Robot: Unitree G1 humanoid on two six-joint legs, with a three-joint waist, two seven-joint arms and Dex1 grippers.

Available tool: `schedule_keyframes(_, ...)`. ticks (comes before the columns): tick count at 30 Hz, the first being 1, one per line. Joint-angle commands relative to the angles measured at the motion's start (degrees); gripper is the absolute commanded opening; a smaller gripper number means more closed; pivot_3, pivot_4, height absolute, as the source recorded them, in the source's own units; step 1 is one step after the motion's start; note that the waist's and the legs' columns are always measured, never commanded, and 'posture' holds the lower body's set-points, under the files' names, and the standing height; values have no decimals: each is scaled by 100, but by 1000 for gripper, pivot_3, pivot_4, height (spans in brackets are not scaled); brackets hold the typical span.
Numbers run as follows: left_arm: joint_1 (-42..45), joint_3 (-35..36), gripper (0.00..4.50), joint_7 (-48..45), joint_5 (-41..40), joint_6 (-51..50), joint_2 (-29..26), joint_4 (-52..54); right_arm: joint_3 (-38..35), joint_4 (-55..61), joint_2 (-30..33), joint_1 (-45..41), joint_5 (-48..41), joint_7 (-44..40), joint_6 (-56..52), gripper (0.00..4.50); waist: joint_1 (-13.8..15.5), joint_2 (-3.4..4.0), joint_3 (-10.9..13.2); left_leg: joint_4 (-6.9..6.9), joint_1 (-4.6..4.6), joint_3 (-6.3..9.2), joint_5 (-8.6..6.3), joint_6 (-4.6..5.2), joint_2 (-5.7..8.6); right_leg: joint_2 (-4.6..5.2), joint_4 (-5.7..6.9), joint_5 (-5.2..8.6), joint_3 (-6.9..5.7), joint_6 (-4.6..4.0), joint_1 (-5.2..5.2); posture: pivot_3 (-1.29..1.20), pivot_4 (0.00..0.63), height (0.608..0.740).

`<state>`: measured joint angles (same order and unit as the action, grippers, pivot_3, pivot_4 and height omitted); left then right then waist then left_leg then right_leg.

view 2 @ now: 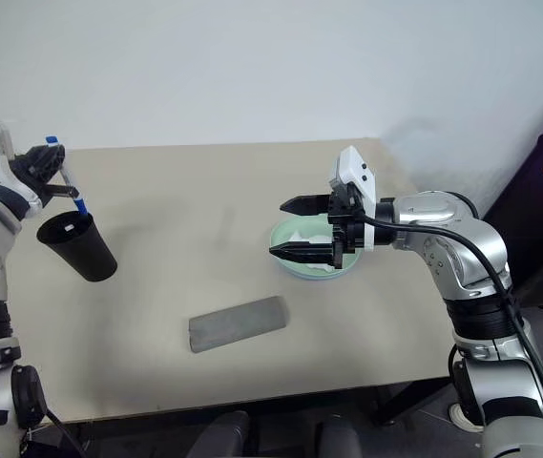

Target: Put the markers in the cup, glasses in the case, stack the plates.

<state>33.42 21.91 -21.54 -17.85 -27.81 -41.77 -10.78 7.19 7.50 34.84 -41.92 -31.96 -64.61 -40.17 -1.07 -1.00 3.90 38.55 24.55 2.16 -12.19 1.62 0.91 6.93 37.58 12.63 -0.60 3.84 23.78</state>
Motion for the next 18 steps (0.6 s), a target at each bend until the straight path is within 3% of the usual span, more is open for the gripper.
schedule_keyframes(1,-71,153,181,81,1,81,-63,480,-167,138,62,-47,-82,-5,12,4500,-1,0,0,0,0,0,0,-1,0,0,0,0,0,-1,0,0,0,704)
schedule_keyframes(18,-1013,317,181,191,69,534,136,707,-105,88,54,-73,-47,-99,54,4500,6,1,0,-11,1,-3,-1,-3,-2,2,-4,-3,-2,-5,19,0,0,704)
